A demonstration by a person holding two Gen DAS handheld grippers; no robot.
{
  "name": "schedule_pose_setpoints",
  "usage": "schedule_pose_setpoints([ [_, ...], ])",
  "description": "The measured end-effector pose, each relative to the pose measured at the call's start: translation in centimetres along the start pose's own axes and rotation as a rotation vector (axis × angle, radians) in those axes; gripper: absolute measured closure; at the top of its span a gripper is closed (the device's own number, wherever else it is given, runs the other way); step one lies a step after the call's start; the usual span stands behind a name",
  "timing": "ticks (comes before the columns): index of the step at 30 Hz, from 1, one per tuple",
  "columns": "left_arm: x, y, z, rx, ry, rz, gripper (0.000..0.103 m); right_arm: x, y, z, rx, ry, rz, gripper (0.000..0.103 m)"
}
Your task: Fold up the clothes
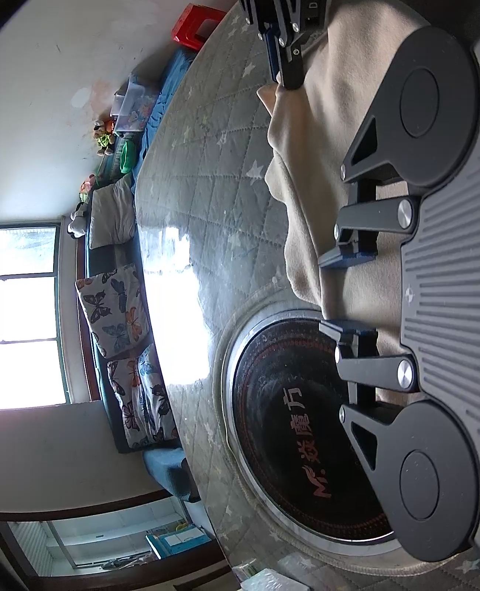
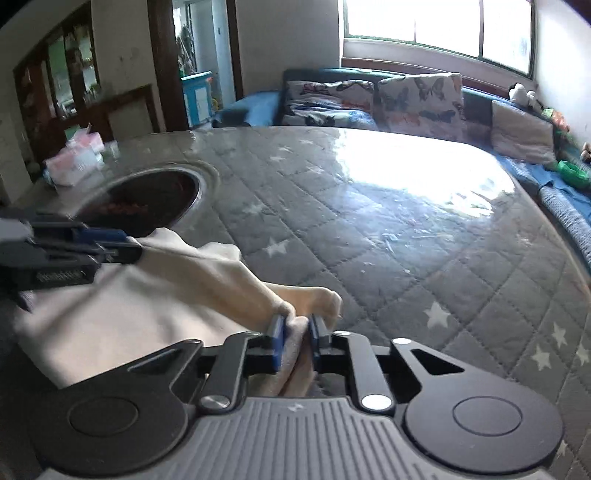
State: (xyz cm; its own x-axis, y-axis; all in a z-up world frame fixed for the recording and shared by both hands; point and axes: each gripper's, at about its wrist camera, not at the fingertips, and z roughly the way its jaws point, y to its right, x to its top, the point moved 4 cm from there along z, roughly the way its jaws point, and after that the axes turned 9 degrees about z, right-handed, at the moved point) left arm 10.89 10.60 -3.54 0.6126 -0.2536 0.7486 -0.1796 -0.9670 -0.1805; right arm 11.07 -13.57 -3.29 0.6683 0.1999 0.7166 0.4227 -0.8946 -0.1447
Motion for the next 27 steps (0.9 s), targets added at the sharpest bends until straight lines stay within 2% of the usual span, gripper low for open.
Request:
schedule_pose_setpoints([
  [4,-0.1,-0.3,-0.1,-0.002,-0.002,-0.013,0.062,-0.3,0.0,0.2,-0.029,0.007,-0.014,0.091],
  [9,-0.2,-0.1,-0.4,-0.004,0.004,-0.003,0.062,1.4,-0.8,-0.7,0.024,0.031,-0.006,0.089],
  [14,-0.3,0.0,-0.7,0.000,0.005,-0.007,0.061,2.4,-3.1,1.2,0.089,-0.005,-0.065,0.089],
  [18,-0.4,0.1,-1.7,-0.004,0.018,0.001,0.059,2.6,-3.7,3.4,0.061,-0.044,-0.099,0.089],
  [21,-0.5,0.6,-3.0,-0.022,0.038,0.012,0.058,3.1,-3.2,2.4,0.063,-0.015,-0.091,0.087],
  [24,-0.4,1.9,-4.5,-0.059,0.071,0.035,0.058,3.4,-2.7,-0.4,0.077,0.052,-0.091,0.082],
  [26,-0.1,3.3,-5.3,-0.093,0.093,0.053,0.058,3.4,-2.5,-2.4,0.079,0.096,-0.097,0.065],
  [27,0.0,4.1,-5.7,-0.110,0.103,0.063,0.058,3.3,-2.4,-3.4,0.079,0.116,-0.099,0.063],
])
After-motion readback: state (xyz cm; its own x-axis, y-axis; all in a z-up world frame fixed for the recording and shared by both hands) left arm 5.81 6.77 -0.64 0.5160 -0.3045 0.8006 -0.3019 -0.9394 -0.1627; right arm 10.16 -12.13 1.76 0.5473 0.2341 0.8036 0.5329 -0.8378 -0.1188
